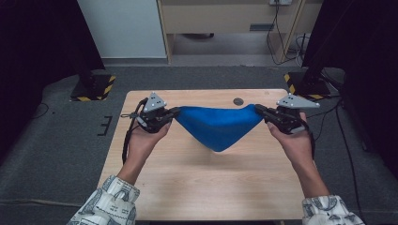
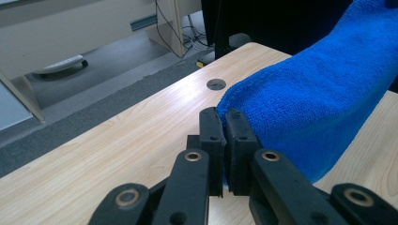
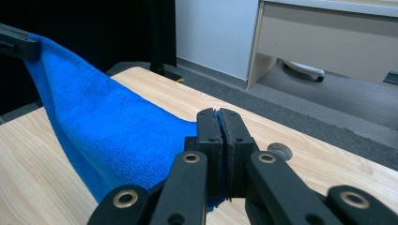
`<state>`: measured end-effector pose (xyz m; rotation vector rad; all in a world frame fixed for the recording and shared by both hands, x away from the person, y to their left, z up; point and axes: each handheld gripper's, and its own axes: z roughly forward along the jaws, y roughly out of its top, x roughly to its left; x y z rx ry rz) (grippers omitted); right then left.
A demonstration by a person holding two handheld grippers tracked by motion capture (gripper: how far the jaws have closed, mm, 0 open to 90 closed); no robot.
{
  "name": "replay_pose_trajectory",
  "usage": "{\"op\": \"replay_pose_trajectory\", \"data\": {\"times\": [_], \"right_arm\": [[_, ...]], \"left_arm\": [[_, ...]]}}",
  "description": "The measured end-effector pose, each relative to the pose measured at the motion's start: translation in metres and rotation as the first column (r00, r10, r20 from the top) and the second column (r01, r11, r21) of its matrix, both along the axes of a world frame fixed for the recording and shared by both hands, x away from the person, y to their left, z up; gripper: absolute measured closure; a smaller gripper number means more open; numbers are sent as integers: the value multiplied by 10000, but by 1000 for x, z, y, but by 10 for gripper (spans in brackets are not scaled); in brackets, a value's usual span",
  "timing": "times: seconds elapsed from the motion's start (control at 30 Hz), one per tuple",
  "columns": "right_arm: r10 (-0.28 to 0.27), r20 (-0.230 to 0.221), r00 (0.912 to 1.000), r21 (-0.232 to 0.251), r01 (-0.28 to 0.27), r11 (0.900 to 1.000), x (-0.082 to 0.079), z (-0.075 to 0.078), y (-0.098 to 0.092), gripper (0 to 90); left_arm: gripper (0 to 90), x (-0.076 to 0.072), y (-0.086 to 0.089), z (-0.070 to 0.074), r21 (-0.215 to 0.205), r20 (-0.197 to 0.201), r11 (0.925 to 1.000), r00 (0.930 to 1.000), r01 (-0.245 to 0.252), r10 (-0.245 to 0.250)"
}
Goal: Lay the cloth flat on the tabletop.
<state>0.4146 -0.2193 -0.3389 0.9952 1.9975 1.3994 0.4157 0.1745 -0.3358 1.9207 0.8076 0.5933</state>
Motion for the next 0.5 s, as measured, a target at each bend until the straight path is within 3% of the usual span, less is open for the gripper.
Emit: {"op": "replay_pose_trajectory", "data": {"times": [0.3, 0.5], "right_arm": [[91, 231, 9997, 84, -93, 9999, -4, 12, 3, 880], [156, 296, 9994, 35, -157, 9999, -3, 13, 6, 881]], "left_arm": [[872, -7, -2, 13, 30, 274, 9999, 9995, 137, -137], [873, -8, -1, 14, 31, 257, 9999, 9995, 160, -161]]}}
